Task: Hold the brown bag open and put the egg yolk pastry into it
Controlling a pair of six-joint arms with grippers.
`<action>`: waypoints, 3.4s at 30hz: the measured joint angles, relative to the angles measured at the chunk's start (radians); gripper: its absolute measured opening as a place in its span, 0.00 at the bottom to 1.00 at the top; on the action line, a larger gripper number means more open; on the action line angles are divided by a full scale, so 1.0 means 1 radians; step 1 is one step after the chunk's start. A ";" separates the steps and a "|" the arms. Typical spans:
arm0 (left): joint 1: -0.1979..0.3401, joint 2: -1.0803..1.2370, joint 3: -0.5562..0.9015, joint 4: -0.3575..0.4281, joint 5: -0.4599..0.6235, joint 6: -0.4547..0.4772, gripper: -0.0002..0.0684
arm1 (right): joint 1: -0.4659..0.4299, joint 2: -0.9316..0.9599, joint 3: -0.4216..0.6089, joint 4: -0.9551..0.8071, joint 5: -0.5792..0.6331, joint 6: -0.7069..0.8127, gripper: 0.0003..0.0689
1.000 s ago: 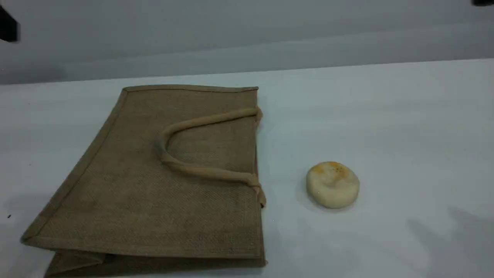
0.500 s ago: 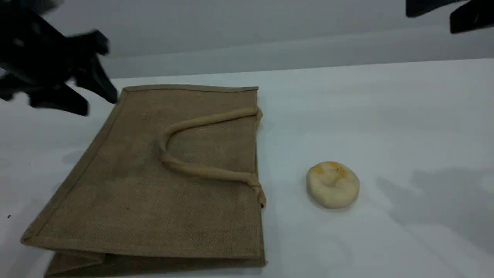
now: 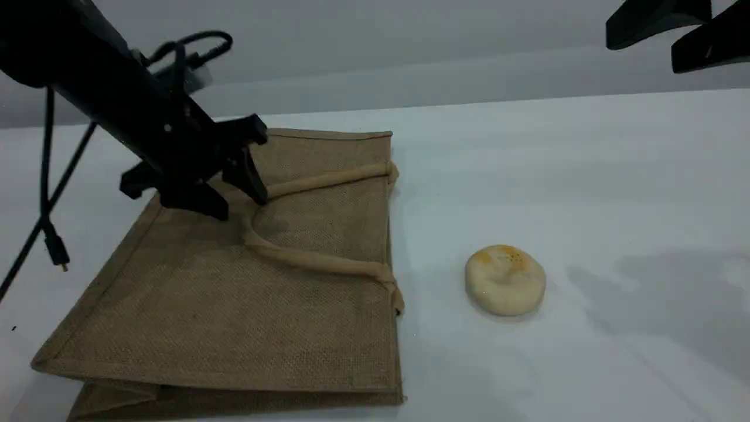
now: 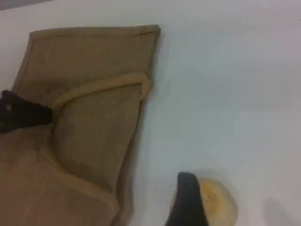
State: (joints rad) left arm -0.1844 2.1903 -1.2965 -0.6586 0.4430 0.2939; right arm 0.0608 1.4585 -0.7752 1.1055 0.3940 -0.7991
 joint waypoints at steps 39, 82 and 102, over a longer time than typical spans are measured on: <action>-0.017 0.100 -0.316 0.004 0.330 -0.020 0.12 | 0.000 0.415 0.000 0.340 0.082 -0.382 0.69; -0.049 -0.038 -0.403 0.043 0.465 -0.014 0.12 | 0.170 0.695 -0.111 0.642 0.033 -0.769 0.13; -0.049 -0.264 -0.573 0.033 0.783 0.122 0.12 | 0.128 0.237 -0.109 0.176 0.112 -0.354 0.06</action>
State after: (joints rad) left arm -0.2330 1.9265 -1.8699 -0.6261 1.2265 0.4162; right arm 0.1890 1.6956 -0.8838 1.2819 0.5058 -1.1533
